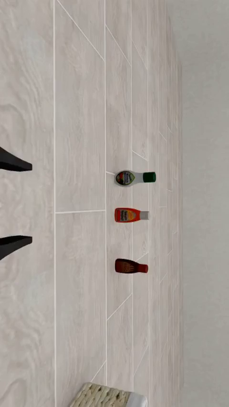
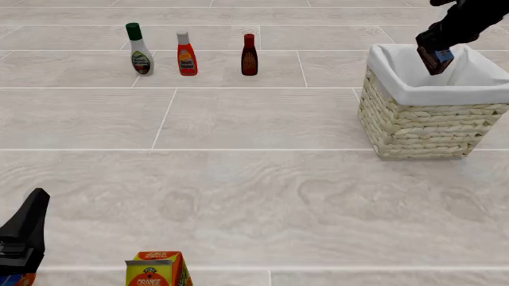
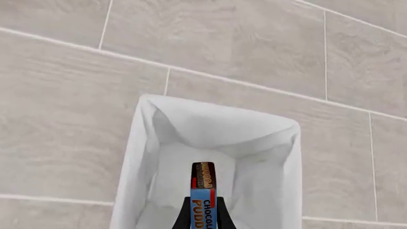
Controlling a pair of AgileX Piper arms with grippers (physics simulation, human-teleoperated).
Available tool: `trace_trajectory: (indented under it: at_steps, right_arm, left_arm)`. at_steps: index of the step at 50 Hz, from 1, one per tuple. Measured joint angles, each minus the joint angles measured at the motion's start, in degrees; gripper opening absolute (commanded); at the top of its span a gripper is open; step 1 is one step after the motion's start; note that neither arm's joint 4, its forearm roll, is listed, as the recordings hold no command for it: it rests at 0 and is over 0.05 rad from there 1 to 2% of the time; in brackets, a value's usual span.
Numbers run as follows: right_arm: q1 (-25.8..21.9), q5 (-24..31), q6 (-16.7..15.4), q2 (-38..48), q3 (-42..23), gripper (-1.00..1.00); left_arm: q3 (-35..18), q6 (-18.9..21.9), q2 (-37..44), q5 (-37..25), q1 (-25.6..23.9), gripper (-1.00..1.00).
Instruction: Pick the chocolate pudding and place it in the basket.
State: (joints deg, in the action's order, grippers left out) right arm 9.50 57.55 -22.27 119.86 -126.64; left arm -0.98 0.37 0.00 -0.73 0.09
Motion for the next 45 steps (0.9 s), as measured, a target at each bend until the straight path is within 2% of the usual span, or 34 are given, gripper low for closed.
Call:
trace_trajectory:
  at_steps: [45]
  right_arm:
    - [0.07, -1.96, 0.35, 4.12, -0.27, -1.0]
  left_arm:
    - [0.0, 0.0, 0.0, 0.0, 0.0, 1.0]
